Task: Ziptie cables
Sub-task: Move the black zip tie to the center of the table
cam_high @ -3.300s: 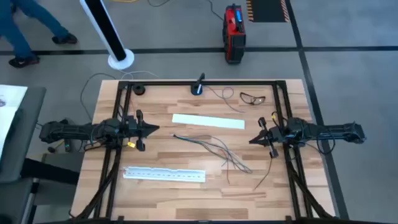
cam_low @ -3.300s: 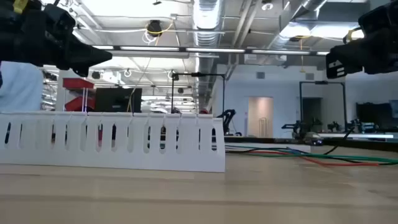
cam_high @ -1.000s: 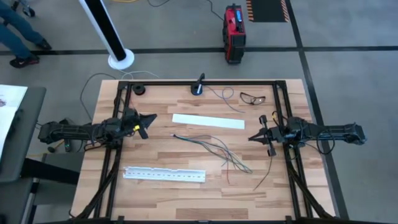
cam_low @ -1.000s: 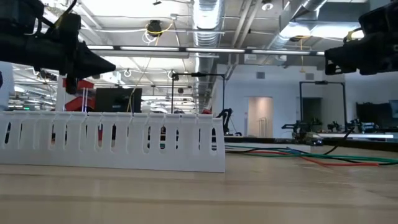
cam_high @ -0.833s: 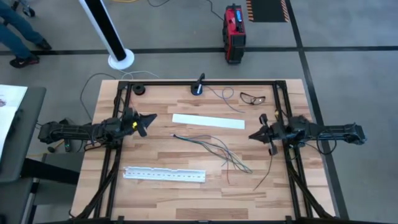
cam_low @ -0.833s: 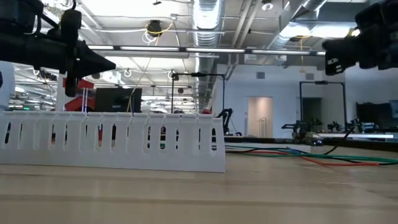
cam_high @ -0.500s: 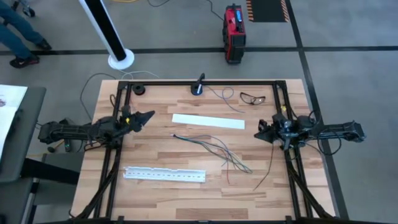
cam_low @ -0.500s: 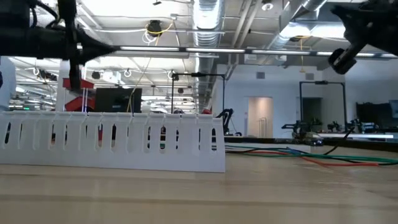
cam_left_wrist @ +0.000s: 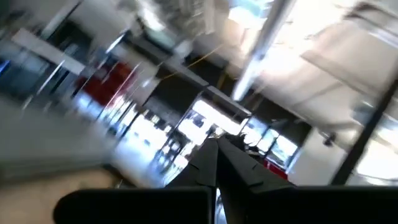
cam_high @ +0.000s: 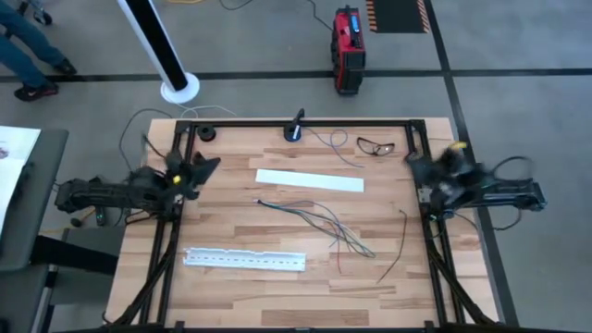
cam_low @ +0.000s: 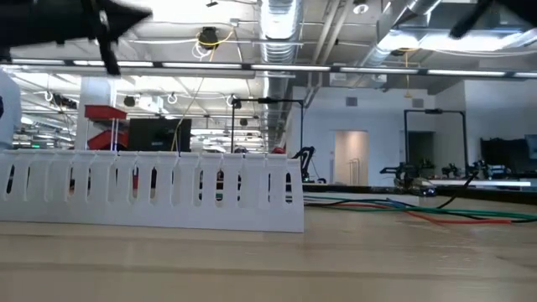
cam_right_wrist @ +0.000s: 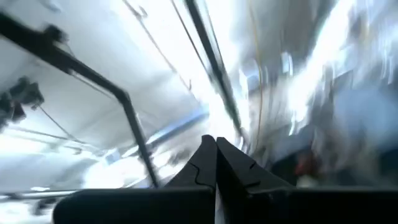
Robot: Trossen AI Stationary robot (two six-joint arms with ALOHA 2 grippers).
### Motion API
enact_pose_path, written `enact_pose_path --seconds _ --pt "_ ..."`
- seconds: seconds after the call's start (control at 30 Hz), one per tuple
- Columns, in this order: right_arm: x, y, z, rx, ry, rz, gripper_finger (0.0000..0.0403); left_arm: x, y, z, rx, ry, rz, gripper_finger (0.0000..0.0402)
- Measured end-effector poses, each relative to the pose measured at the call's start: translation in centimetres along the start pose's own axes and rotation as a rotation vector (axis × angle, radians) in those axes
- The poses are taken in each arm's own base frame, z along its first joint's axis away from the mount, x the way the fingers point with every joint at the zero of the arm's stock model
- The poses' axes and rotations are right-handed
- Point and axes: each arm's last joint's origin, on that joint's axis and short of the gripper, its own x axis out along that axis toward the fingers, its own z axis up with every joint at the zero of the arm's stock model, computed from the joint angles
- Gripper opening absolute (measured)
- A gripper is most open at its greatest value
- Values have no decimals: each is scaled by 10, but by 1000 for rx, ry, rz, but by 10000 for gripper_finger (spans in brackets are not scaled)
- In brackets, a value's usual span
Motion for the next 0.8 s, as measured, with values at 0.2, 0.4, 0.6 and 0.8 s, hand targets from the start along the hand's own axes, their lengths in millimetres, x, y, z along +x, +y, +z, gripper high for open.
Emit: enact_pose_path --seconds 0.2,0.4,0.6,0.8 --pt "43 22 42 -350 399 -278 0 40 -51 64 338 -61 -65 0" --pt "69 24 44 -339 799 -525 0 101 -73 65 541 348 147 0" --pt "53 12 27 -198 1041 -852 0 167 -67 7 674 657 229 0" --pt "39 8 16 -156 1183 -1043 0 211 -40 -66 499 917 191 0"
